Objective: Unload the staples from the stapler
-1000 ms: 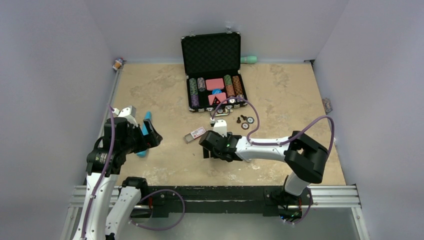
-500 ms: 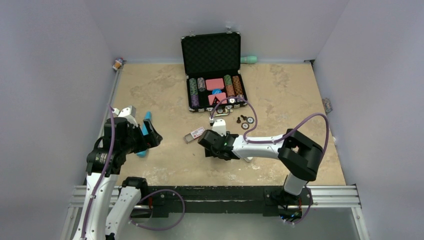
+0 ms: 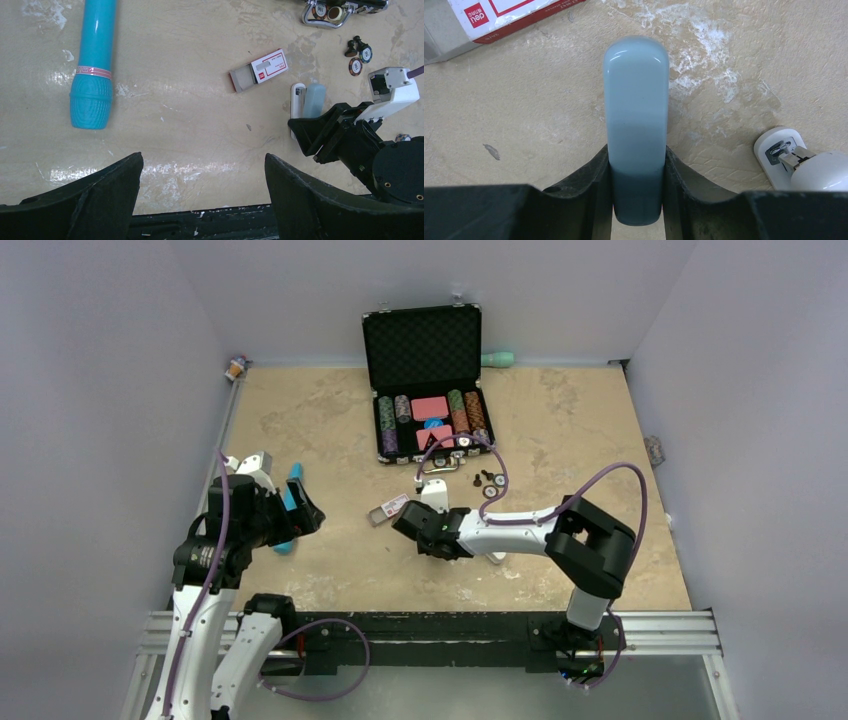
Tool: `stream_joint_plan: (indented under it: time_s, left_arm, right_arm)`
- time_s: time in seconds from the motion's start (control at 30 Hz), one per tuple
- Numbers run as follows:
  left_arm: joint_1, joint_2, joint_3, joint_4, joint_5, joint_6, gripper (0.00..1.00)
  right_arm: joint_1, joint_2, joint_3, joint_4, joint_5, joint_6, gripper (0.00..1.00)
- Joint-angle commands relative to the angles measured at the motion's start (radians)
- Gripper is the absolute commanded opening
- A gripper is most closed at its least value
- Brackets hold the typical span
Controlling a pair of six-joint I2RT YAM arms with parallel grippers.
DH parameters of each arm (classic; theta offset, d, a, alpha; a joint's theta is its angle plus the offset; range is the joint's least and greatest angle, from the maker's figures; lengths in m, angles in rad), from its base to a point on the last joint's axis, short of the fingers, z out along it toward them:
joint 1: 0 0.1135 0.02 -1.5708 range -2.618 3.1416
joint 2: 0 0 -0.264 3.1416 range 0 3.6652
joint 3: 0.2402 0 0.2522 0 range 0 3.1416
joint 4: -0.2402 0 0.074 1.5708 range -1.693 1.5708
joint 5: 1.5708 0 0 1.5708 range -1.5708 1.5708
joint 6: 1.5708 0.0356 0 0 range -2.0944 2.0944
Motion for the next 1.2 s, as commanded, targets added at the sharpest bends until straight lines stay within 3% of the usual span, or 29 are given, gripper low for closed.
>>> stream_joint_plan:
  time_s: [0.0, 0.1, 0.5, 0.77, 0.97, 1.17]
  left_arm:
    - [-0.001, -0.004, 0.007, 0.034, 0.000, 0.002, 0.94]
    - [0.001, -0.004, 0.008, 0.035, 0.001, 0.002, 0.94]
    - [0.002, 0.017, 0.005, 0.052, 0.071, 0.023, 0.95]
    - [0.002, -0.043, -0.009, 0.076, 0.049, 0.018, 0.95]
    - [0.002, -0.120, -0.037, 0.125, 0.051, 0.020, 0.95]
    - [0.002, -0.087, -0.021, 0.118, 0.092, 0.039, 0.96]
  right_arm:
    - [-0.002, 0.029, 0.018, -0.021, -0.004, -0.015, 0.11]
    - [-0.001, 0.008, 0.015, -0.020, -0.019, -0.020, 0.00]
    - [-0.002, -0.301, -0.009, 0.036, -0.111, -0.097, 0.00]
    - [0.000, -0.445, -0.082, 0.196, -0.223, -0.136, 0.00]
    - [0.001, -0.486, -0.101, 0.222, -0.214, -0.120, 0.00]
    - [0.002, -0.501, -0.095, 0.232, -0.237, -0.090, 0.00]
